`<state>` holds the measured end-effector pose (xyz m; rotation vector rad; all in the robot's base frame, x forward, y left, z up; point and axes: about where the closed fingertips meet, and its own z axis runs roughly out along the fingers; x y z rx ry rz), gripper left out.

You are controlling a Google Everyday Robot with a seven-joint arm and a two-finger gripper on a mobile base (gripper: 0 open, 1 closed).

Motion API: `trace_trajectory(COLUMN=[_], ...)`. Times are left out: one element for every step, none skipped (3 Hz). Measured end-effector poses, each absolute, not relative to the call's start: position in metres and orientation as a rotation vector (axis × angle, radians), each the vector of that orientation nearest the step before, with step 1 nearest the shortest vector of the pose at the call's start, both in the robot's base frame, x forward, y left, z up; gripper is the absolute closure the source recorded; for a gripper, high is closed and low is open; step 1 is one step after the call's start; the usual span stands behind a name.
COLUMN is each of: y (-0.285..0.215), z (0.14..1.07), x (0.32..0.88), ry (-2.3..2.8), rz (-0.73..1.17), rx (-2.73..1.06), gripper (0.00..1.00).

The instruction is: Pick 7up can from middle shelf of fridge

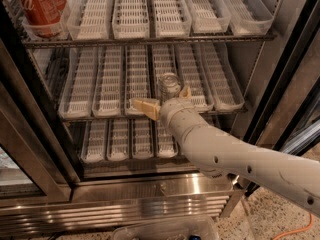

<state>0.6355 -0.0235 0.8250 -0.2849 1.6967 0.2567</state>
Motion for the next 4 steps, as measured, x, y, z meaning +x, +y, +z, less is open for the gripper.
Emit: trace_trajectory(y=[-0.0242, -0.0244, -0.0243, -0.0232], z=[0.8255, 0.8259, 0.8259, 0.8248], x=[0.6396, 0.6406, 0.6407, 0.6391], ry=[1.689, 1.686, 1.686, 1.702], rz=[0.252, 0.250, 0.248, 0.238], rx=[-0.279, -0.278, -0.278, -0.285], gripper=[0.19, 0.42, 0.66, 0.89])
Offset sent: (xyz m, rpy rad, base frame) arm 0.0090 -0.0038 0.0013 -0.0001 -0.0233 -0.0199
